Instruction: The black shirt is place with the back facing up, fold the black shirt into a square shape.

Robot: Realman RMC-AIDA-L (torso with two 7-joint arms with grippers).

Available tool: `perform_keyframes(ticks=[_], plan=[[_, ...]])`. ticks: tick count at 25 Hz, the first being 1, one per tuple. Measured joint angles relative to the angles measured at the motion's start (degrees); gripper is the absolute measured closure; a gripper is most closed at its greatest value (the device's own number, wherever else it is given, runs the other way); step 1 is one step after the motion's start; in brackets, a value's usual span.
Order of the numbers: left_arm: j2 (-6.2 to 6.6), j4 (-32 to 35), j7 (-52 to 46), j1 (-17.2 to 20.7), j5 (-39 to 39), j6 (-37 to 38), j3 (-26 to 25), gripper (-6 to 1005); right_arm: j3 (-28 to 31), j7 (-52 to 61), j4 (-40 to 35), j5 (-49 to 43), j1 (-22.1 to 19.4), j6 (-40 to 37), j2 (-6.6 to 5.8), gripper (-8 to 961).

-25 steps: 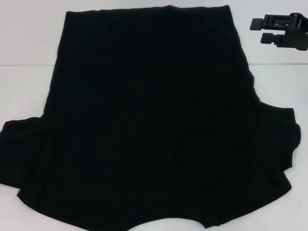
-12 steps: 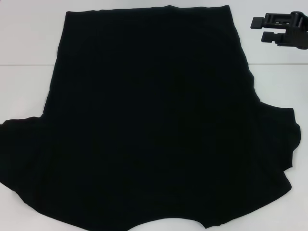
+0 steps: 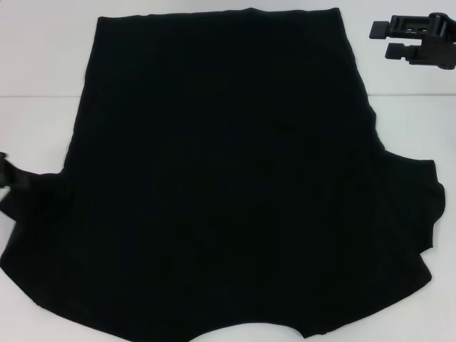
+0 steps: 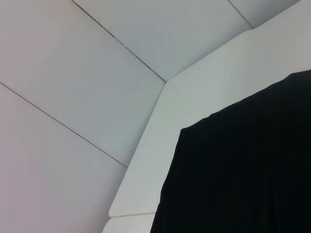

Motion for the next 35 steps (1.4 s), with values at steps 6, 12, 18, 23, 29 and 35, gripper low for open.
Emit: perform_keyframes(ticks=[6, 12, 18, 23, 29, 35], plan=[[-1.81, -1.5, -0.8, -2.2, 0.0, -1.5, 3.3, 990, 0.0, 0.0, 0.1, 0.0, 0.0, 0.0, 0.03, 206], [-3.89, -2.5, -1.1, -4.7, 0.0, -2.3, 6.6, 986, 0.0, 0.0, 0.3, 0.0, -0.1, 0.0, 0.04, 205], [-5.97, -2.6, -1.6, -6.4, 0.0, -2.8, 10.0, 983, 0.0, 0.0, 0.3, 0.0, -0.2, -0.4, 0.04, 205], [-7.62, -2.9, -2.3, -7.5, 0.1, -4.3, 12.0, 980, 0.0, 0.0, 0.2, 0.1, -0.2, -0.4, 0.04, 205], [-7.18, -8.7, -3.3, -9.5, 0.0, -8.6, 13.0, 976, 0.0, 0.0, 0.2, 0.1, -0.1, -0.5, 0.04, 206], [-6.43, -9.9, -2.3, -9.6, -1.6, -7.5, 11.9, 972, 0.0, 0.0, 0.2, 0.1, -0.2, -0.6, 0.04, 206]])
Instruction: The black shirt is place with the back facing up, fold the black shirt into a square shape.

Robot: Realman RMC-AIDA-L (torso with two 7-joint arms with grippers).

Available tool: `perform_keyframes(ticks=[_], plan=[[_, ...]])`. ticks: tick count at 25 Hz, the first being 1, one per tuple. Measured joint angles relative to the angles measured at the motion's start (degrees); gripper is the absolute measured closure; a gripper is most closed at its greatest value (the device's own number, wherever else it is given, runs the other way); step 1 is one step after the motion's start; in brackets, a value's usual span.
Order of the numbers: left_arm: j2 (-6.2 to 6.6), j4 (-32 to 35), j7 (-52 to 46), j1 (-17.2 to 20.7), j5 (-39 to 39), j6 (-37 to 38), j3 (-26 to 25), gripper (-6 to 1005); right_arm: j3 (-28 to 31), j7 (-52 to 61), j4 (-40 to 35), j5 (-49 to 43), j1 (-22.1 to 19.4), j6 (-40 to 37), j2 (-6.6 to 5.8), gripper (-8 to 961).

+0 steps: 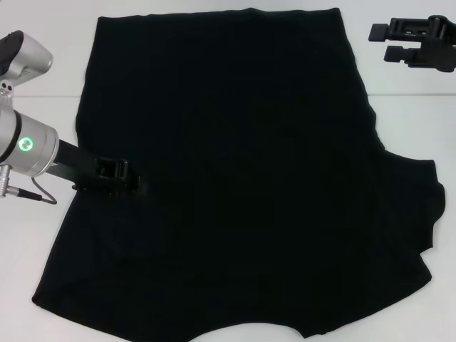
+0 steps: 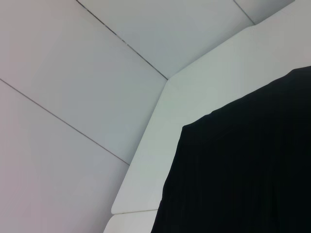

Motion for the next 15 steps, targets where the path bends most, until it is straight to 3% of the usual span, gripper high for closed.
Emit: perform_keyframes(ticks=[2, 6, 7, 10, 15], plan=[[0.22, 0.9, 2.0, 0.7, -2.2, 2.4, -0.8, 971, 0.1, 0.0, 0.0, 0.0, -0.1, 0.0, -0.04, 206], [0.92, 2.9, 10.1, 3.5, -10.6, 9.1, -4.7, 811, 0.2, 0.2, -0.1, 0.0, -0.1, 0.0, -0.18, 206], [1.59, 1.7, 14.2, 5.0, -14.5, 12.0, -5.8, 771, 0.3, 0.4, -0.2, 0.0, -0.1, 0.0, -0.24, 206], [1.83, 0.0, 17.0, 5.8, -16.1, 13.4, -5.8, 532, 0.3, 1.0, -0.3, 0.0, 0.0, -0.2, -0.63, 206], [0.48, -1.7, 23.8, 7.3, -17.2, 13.6, -5.8, 333, 0.3, 1.5, -0.3, 0.0, -0.1, -0.3, -0.93, 205]])
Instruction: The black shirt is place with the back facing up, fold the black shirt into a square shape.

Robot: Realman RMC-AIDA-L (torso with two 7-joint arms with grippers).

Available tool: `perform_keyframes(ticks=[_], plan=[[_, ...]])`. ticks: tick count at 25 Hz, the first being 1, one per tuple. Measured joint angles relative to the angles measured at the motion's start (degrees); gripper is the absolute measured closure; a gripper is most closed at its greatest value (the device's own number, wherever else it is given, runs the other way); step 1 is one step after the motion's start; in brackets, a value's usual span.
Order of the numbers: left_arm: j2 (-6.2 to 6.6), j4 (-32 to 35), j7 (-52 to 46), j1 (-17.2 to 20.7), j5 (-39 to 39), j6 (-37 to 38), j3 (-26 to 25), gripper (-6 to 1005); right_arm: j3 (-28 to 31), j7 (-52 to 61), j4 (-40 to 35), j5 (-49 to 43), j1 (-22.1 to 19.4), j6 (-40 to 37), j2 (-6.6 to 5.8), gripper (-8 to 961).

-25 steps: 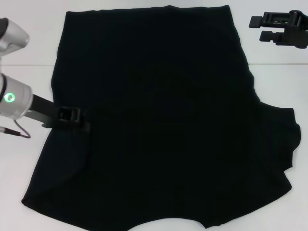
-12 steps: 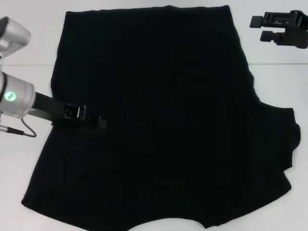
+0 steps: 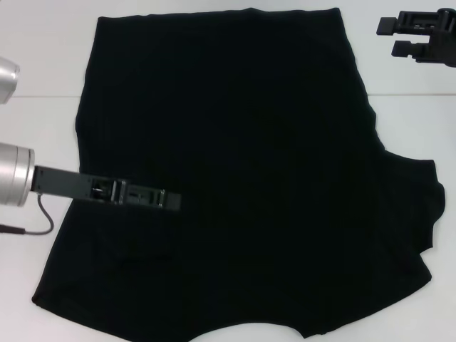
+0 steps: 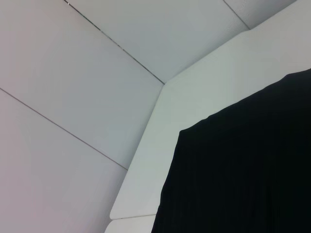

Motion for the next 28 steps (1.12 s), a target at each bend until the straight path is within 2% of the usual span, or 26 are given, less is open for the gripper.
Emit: perform_keyframes(ticks=[4, 8, 10, 12, 14, 16, 20, 24, 28], plan=[[-1.82, 0.6, 15.5, 2.7, -2.8, 0.1, -0.2, 338, -0.3, 0.0, 0.0, -0.1, -0.3, -0.2, -0.01, 205], [-4.8, 0.4, 37.6, 7.4, -9.2, 0.1, -0.3, 339, -0.2, -0.1, 0.0, -0.2, -0.7, -0.5, -0.04, 205], [-6.16, 0.4, 44.2, 9.4, -12.6, 0.1, -0.3, 336, -0.3, -0.2, 0.1, -0.2, -0.9, -0.5, -0.04, 205], [-6.76, 0.6, 47.0, 10.4, -14.7, -0.1, -0.2, 334, -0.4, -0.3, 0.1, -0.3, -1.2, -0.7, -0.08, 216], [-6.49, 0.4, 46.0, 10.3, -14.9, -0.1, -0.1, 331, -0.5, -0.4, 0.0, -0.4, -1.5, -1.5, -0.3, 228], [-5.65, 0.1, 42.5, 9.7, -14.8, -0.2, -0.1, 329, -0.6, -0.4, -0.1, -0.8, -2.1, -3.7, -0.86, 239], [-4.62, 0.0, 37.4, 9.1, -15.3, -0.6, -0.3, 334, -0.4, 1.5, -0.2, -4.5, -4.0, -9.3, -2.83, 261], [-4.81, 0.0, 37.3, 8.4, -15.5, -1.6, -0.2, 336, -0.2, 5.1, -1.7, -7.2, -6.9, -13.1, -4.59, 284], [-4.89, -0.3, 37.4, 7.2, -15.5, -3.2, 0.1, 336, -0.1, 9.1, -5.1, -12.0, -8.6, -14.5, -5.63, 306]])
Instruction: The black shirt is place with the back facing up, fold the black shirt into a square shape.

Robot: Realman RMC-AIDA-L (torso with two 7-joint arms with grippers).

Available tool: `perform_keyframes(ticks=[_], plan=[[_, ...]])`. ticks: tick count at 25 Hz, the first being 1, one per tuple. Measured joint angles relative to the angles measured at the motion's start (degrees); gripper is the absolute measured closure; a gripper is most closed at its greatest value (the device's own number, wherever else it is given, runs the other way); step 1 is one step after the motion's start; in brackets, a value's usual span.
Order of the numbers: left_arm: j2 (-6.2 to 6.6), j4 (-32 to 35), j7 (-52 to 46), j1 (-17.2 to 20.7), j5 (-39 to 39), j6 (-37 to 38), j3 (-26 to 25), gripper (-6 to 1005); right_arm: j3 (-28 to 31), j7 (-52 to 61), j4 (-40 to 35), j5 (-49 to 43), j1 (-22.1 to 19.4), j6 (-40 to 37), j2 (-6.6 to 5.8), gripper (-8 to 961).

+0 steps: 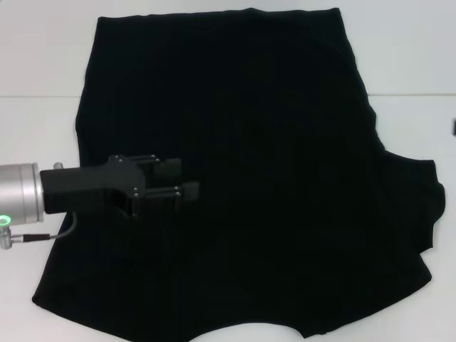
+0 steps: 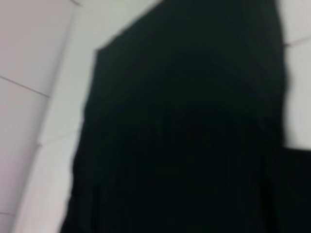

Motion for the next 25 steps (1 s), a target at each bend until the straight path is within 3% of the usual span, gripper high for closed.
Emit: perform_keyframes(ticks=[6, 14, 19, 22, 25], plan=[[0.22, -0.4, 0.1, -1.1, -0.1, -1.0, 0.1, 336, 0.0, 2.8, -1.0, -8.6, 0.5, -1.6, -1.02, 340], [0.37, -0.5, 0.1, -1.5, -0.3, -1.1, -0.2, 336, -0.6, 2.4, -0.6, -13.3, 1.2, -1.9, 0.22, 385], [0.18, -0.5, 0.1, -1.7, -0.4, -1.9, -0.3, 336, -0.6, 2.0, -0.1, -15.2, 0.9, 1.0, 2.14, 494], [0.1, -0.4, 0.1, -1.8, -0.6, -1.9, -0.3, 336, -0.5, 0.3, 2.3, -15.5, 0.3, 5.5, 4.37, 560], [0.09, -0.3, 0.1, -1.9, -1.0, -2.0, -0.3, 336, -0.5, -0.6, 3.7, -15.5, 0.2, 7.5, 5.31, 625]])
